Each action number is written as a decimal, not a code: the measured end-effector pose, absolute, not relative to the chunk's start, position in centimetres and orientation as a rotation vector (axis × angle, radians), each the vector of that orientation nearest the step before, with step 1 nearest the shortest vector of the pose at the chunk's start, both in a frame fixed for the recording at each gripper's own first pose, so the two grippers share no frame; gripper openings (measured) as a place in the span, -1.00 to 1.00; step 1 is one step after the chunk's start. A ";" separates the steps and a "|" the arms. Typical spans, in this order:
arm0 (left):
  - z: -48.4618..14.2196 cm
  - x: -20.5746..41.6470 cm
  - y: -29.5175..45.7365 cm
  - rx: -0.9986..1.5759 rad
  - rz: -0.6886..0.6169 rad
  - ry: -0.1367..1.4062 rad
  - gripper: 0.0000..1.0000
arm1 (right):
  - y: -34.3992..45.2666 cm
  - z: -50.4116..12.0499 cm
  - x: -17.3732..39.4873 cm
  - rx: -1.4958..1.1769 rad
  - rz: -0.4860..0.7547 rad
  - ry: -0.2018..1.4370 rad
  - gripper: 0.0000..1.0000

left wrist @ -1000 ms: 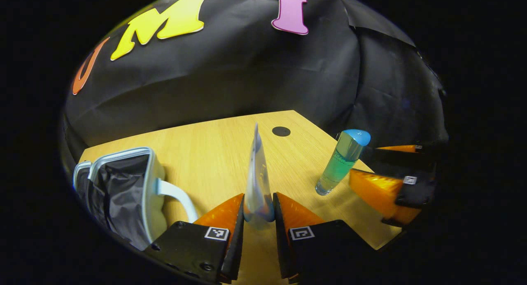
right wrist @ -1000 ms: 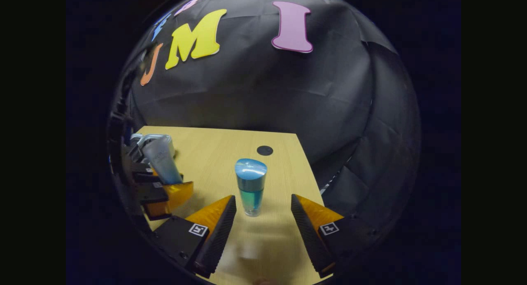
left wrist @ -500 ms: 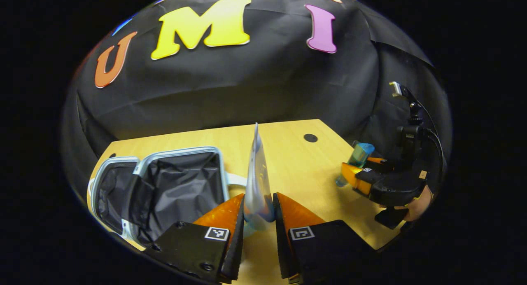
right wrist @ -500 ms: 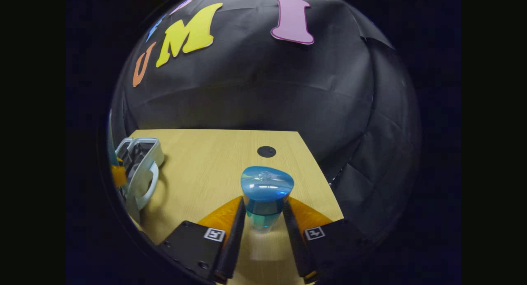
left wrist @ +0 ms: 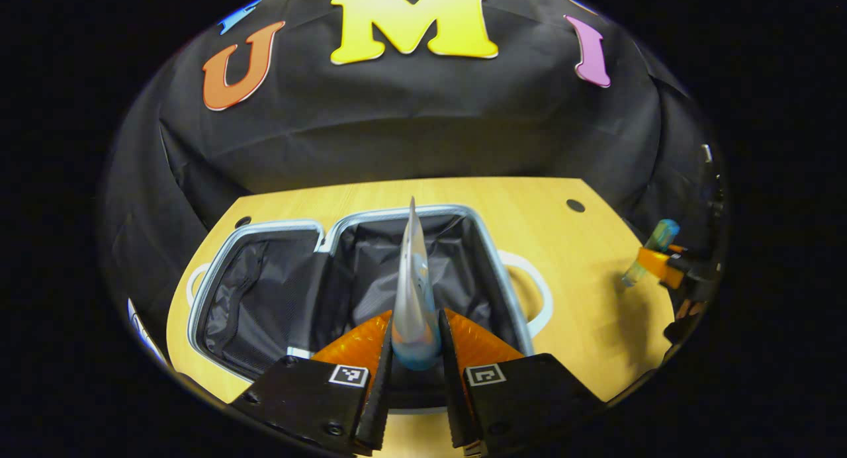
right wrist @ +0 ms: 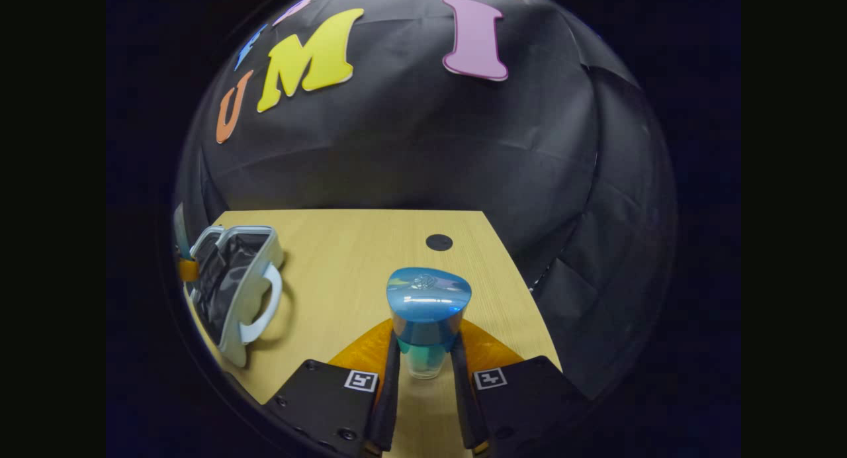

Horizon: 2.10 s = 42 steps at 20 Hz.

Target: First open the suitcase, pack the skin care products into it, and then close the suitcase.

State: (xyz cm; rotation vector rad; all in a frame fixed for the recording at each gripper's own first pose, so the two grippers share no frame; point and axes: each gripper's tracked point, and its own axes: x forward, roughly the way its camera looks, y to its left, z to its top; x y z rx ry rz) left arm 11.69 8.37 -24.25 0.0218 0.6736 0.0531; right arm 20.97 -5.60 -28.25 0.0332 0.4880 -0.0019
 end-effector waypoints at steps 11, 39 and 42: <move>-33.1 11.4 10.7 -0.019 -0.013 0.956 -0.21 | 1.0 -20.5 9.8 0.098 -0.018 0.486 -0.34; -22.6 -0.8 21.2 -0.061 -0.019 0.467 0.94 | 29.4 -28.3 14.9 -0.007 0.296 0.736 -0.29; -21.5 -2.7 24.1 -0.041 0.016 0.430 0.94 | 29.9 -30.3 15.7 0.004 0.254 0.824 -0.29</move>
